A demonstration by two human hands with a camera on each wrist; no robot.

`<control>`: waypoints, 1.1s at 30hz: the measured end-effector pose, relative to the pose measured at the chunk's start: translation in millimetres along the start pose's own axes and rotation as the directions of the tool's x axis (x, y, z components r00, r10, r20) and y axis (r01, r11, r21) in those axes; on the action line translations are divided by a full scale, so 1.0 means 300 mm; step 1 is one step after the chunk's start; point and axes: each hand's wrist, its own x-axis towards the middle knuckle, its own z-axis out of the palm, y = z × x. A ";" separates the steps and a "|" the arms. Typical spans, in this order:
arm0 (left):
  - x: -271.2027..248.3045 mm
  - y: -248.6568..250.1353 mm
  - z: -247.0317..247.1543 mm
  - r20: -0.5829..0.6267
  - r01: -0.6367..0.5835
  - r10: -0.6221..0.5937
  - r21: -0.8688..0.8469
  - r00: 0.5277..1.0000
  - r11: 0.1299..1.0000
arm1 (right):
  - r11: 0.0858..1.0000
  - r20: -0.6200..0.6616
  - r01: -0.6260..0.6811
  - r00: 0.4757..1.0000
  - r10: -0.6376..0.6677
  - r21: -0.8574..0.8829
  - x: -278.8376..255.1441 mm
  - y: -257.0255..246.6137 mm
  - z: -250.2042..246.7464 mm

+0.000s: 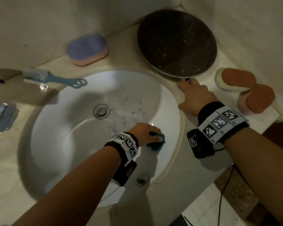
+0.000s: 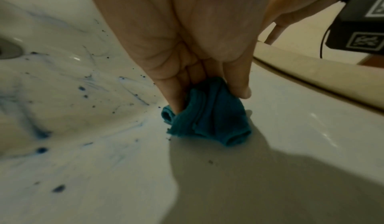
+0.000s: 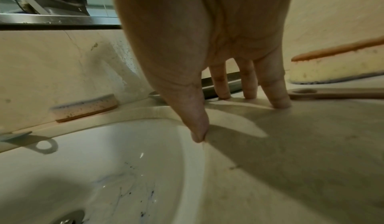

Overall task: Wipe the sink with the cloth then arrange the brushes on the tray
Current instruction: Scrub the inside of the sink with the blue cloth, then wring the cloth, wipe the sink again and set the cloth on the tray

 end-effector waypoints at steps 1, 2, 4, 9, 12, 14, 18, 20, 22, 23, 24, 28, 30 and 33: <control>-0.010 -0.002 0.006 0.002 -0.003 0.003 0.004 1.000 1.000 | 1.000 0.009 0.005 1.000 -0.004 -0.006 -0.006 0.001 -0.001; -0.019 -0.008 0.013 0.004 -0.010 0.010 0.006 1.000 1.000 | 1.000 0.018 0.010 1.000 -0.009 -0.014 -0.010 0.003 -0.002; -0.036 -0.022 0.028 0.017 -0.027 0.027 0.017 1.000 0.999 | 0.999 0.038 0.014 0.999 -0.013 -0.033 -0.017 0.005 -0.005; -0.076 -0.050 0.043 0.056 -0.074 0.066 0.160 0.996 0.984 | 0.999 0.053 0.008 0.999 -0.005 -0.049 -0.016 -0.005 -0.003; -0.104 -0.063 0.040 0.125 -0.083 0.053 0.247 0.991 0.965 | 0.998 0.049 0.006 0.999 -0.003 -0.062 -0.020 -0.007 -0.003; -0.122 -0.070 0.042 0.177 -0.080 0.028 0.296 0.984 0.952 | 0.997 0.055 0.011 0.998 -0.007 -0.070 -0.022 -0.009 -0.004; -0.174 -0.065 0.014 0.256 -0.020 -0.080 0.366 0.963 0.930 | 1.000 0.113 0.015 0.993 -0.018 0.023 -0.055 -0.004 -0.016; -0.209 -0.052 -0.024 0.218 -0.012 -0.066 0.339 0.974 0.941 | 0.997 0.134 0.037 0.990 -0.046 0.066 -0.091 0.007 -0.030; -0.264 -0.023 -0.075 0.043 0.047 -0.057 0.215 0.997 0.975 | 0.991 0.119 0.094 0.987 -0.105 0.093 -0.144 0.006 -0.055; -0.282 -0.013 -0.092 -0.053 0.069 -0.063 0.119 0.997 0.990 | 0.986 0.121 0.111 0.985 -0.126 0.126 -0.161 0.003 -0.053; -0.310 0.005 -0.116 -0.147 0.080 -0.077 0.016 0.986 0.997 | 0.977 0.122 0.131 0.981 -0.152 0.169 -0.187 -0.004 -0.069; -0.412 0.098 -0.192 -0.386 0.032 -0.132 -0.255 0.913 0.966 | 0.894 0.096 0.285 0.937 -0.337 0.346 -0.285 -0.068 -0.145; -0.451 0.149 -0.228 -0.492 0.018 -0.156 -0.275 0.856 0.961 | 0.850 0.086 0.361 0.903 -0.422 0.383 -0.325 -0.111 -0.181; -0.500 0.221 -0.283 -0.609 -0.017 -0.203 -0.336 0.767 0.942 | 0.787 0.098 0.404 0.861 -0.500 0.466 -0.374 -0.160 -0.228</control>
